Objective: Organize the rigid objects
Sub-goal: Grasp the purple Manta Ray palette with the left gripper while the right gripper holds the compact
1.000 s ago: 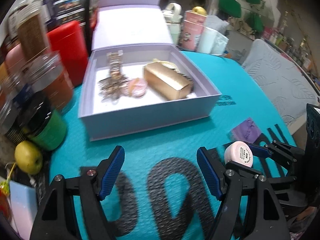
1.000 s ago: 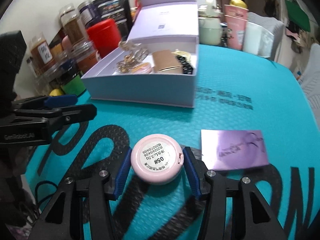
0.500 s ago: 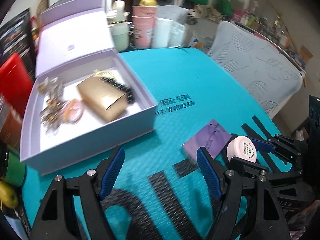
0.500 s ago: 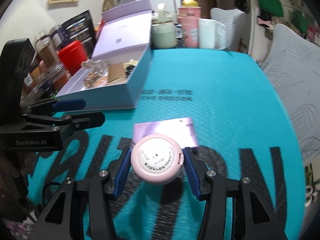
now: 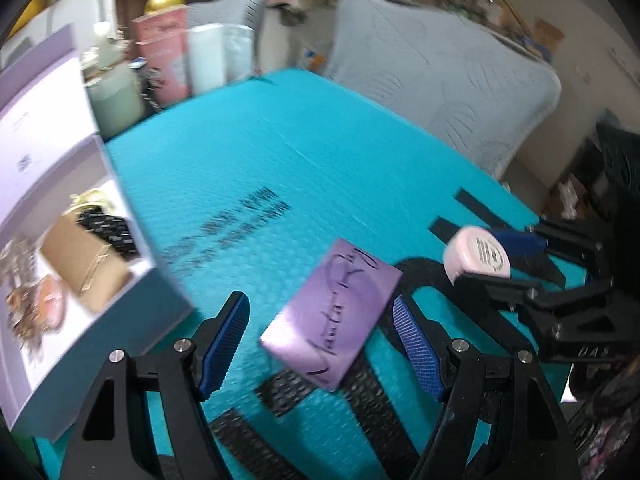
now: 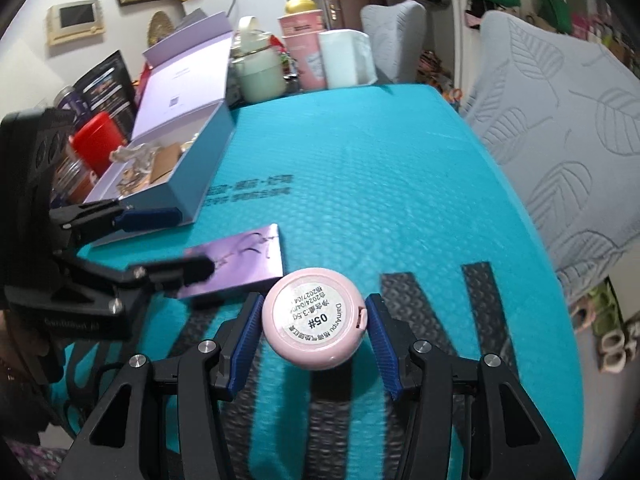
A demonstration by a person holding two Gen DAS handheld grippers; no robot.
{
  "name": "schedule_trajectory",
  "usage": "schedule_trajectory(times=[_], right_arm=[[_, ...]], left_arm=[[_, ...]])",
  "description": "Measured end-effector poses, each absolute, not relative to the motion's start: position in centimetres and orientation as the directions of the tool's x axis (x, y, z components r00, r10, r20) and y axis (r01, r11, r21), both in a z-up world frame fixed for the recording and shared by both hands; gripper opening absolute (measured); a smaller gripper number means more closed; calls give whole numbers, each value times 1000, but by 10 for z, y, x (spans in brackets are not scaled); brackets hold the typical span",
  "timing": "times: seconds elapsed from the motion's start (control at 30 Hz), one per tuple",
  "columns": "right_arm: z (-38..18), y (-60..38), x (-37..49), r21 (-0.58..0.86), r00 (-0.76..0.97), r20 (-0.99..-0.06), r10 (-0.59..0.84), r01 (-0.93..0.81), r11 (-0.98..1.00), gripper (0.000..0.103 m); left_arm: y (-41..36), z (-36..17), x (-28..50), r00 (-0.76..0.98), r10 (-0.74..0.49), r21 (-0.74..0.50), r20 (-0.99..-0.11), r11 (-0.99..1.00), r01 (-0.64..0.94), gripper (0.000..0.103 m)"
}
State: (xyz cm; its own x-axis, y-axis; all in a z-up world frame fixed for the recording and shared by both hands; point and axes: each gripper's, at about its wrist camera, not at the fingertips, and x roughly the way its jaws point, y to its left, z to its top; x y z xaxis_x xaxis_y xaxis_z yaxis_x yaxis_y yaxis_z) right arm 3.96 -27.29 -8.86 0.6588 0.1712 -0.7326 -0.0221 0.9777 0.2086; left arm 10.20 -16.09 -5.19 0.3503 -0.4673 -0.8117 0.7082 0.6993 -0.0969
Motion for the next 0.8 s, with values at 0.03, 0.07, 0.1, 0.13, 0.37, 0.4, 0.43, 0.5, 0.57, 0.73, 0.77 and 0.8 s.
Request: schedule_trajectory(times=[0.03,0.07,0.1,0.13,0.37,0.4,0.43,0.5,0.57,0.73,0.77,0.8], right_arm=[[-90,-275,40,212,657,-734,172,-19,977,51],[-91,-277,39,214,656,-735,172,-17,977,51],[-91,-278,40,215,655,-736,172,-15,977,51],[-92,-279,40,216,654,-737,172,-14,976,51],[-100,-287,41,233,644,-744,178,1,972,51],[-101,-288,42,235,643,-745,179,2,972,51],[-102,-289,42,237,641,-746,180,3,971,51],[-103,-290,43,239,638,-748,181,4,971,51],[-103,-290,44,240,636,-750,182,5,971,51],[-104,-288,43,240,637,-749,183,4,971,51],[-104,-288,43,242,637,-749,184,4,970,51],[-104,-288,42,243,636,-749,185,4,970,51]], left_arm=[[-166,-56,103,340,-460,-91,-821,692,716,74],[-168,-58,104,337,-455,-86,-824,688,720,74],[-171,-60,104,337,-449,-77,-828,685,725,74],[-174,-62,104,341,-441,-64,-830,683,727,74],[-181,-72,111,323,-437,-73,-839,681,729,74],[-180,-74,112,324,-430,-69,-843,683,727,74],[-181,-75,111,333,-424,-58,-842,685,726,74],[-182,-77,109,352,-411,-32,-841,687,726,74],[-183,-76,107,354,-408,-27,-842,687,726,74],[-179,-78,100,386,-443,-52,-809,708,704,63],[-178,-77,97,404,-436,-33,-804,711,702,56],[-178,-77,95,409,-434,-26,-803,710,703,51]])
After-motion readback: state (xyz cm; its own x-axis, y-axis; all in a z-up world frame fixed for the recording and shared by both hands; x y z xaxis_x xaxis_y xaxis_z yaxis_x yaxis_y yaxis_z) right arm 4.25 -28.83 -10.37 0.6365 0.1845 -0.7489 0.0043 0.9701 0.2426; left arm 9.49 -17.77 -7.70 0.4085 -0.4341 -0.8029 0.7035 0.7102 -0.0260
